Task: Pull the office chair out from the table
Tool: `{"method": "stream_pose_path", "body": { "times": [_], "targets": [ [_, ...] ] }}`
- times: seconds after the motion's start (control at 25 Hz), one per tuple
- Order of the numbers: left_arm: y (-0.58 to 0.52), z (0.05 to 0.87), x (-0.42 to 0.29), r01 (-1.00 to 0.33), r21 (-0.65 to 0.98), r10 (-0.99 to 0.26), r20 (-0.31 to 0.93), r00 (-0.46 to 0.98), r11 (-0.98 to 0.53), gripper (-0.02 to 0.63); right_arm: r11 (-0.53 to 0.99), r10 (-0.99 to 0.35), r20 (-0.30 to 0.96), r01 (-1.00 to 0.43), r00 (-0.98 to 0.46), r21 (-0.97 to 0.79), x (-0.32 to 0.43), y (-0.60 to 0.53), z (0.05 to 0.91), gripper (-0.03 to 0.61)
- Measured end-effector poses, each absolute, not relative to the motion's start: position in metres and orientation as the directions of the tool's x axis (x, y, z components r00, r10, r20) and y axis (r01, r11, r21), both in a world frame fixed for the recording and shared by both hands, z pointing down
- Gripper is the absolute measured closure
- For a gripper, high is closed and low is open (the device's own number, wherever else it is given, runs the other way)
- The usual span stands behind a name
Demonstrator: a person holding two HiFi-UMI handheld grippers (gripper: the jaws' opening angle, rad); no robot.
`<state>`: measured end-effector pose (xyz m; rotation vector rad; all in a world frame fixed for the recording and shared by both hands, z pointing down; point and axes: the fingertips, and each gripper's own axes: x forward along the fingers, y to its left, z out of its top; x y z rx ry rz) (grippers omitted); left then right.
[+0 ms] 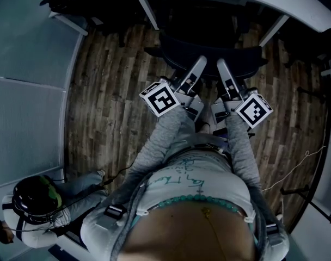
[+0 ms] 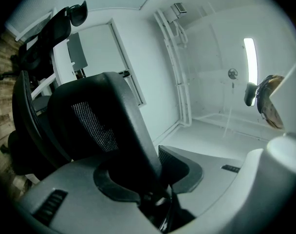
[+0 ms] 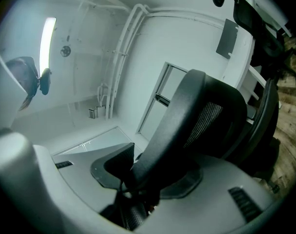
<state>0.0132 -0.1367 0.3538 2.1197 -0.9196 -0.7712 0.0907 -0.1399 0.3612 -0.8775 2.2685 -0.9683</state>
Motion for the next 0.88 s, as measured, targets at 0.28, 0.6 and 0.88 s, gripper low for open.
{"method": "stream_pose_path", "body": {
  "times": [0.28, 0.6, 0.88],
  "targets": [
    [-0.131, 0.348, 0.011, -0.377, 0.779, -0.796, -0.242, 0.555, -0.500, 0.479, 0.538, -0.716, -0.198, -0.348, -0.669, -0.768, 0.088, -0.135, 0.355, 0.413],
    [-0.116, 0.351, 0.015, -0.386, 0.782, -0.805, -0.236, 0.545, -0.490, 0.479, 0.540, -0.715, -0.198, -0.350, -0.670, -0.766, 0.094, -0.120, 0.358, 0.413],
    [-0.094, 0.354, 0.023, -0.381, 0.778, -0.797, -0.239, 0.555, -0.499, 0.479, 0.533, -0.724, -0.197, -0.356, -0.661, -0.767, 0.102, -0.098, 0.362, 0.413]
  ]
}}
